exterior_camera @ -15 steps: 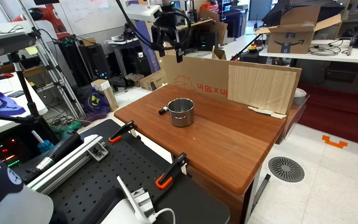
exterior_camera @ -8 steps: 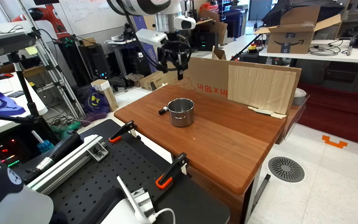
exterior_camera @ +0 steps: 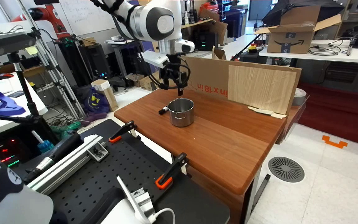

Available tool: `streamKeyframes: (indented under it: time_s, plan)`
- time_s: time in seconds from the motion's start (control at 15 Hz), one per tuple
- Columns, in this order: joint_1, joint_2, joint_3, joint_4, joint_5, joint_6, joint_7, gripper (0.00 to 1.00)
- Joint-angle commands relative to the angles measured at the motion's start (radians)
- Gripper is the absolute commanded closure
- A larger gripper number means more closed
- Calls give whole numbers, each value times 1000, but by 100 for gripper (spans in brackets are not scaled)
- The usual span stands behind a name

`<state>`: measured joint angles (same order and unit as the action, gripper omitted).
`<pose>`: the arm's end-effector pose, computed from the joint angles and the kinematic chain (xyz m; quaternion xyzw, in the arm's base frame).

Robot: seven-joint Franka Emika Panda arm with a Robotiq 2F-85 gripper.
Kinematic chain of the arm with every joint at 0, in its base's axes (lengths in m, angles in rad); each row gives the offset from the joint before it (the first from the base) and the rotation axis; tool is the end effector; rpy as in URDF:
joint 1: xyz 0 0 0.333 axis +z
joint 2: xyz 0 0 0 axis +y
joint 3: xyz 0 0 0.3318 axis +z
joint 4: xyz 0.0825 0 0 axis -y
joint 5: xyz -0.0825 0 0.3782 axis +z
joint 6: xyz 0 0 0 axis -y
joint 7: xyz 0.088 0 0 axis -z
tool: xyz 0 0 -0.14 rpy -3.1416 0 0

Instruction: Put the marker in the pot

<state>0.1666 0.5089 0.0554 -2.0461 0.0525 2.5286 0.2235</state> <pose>0.5814 0.1319 0.1714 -0.9992 0.0257 0.0190 0.0248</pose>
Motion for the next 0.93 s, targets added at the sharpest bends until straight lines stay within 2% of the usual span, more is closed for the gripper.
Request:
streamKeyframes:
  time_s: [0.0, 0.4, 0.47, 0.6, 0.87]
  plan:
    - [51, 60, -41, 48, -66, 23, 66, 0]
    - [79, 130, -66, 96, -105, 3, 99, 0]
    - [79, 136, -66, 101, -109, 5, 96, 25]
    - [79, 140, -66, 109, -109, 4, 93, 34]
    - [71, 136, -59, 116, -100, 8, 86, 66]
